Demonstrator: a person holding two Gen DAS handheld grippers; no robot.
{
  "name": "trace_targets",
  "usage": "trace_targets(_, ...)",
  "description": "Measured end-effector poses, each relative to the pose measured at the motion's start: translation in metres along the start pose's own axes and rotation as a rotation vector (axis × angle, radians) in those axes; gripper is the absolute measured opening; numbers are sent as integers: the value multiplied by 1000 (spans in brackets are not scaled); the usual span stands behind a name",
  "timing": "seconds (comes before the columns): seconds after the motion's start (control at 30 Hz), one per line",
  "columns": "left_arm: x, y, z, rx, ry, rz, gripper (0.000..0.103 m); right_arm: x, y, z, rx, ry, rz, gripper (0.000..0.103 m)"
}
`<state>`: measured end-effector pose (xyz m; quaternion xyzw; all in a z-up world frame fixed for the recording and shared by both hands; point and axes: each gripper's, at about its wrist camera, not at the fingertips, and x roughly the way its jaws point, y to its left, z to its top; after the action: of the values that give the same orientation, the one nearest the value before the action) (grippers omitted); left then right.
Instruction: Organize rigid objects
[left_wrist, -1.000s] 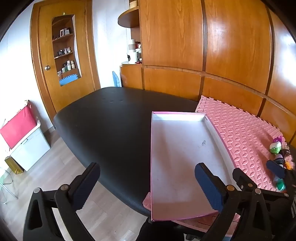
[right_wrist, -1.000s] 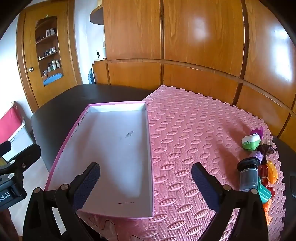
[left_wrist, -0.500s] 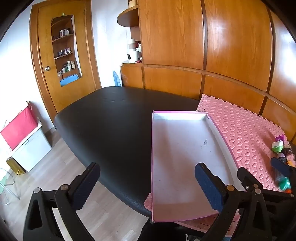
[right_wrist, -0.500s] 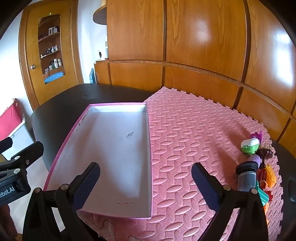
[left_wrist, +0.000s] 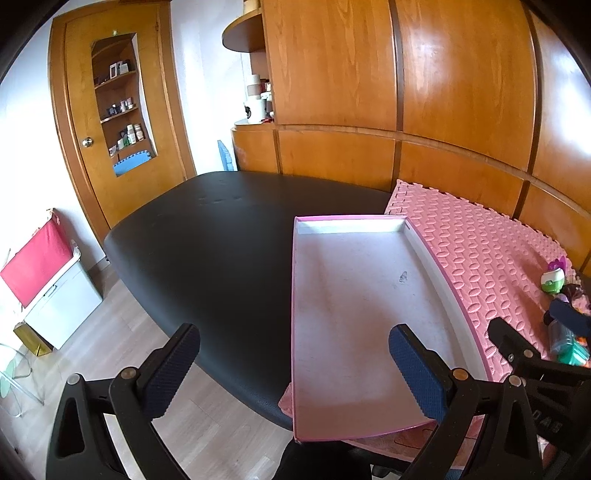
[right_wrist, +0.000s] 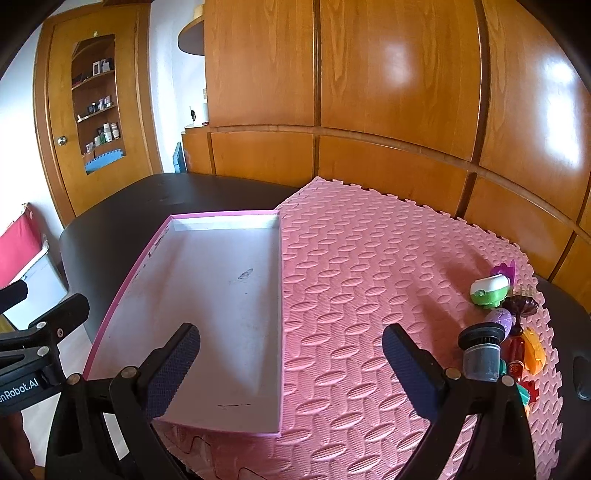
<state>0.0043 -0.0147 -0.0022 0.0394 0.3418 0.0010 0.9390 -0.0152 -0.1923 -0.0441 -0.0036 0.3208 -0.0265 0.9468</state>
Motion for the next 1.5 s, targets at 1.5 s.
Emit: trace_targets(1.5,2,-174,11,400,141,-492,102,-43,-328,-40,618,-21,-352,101)
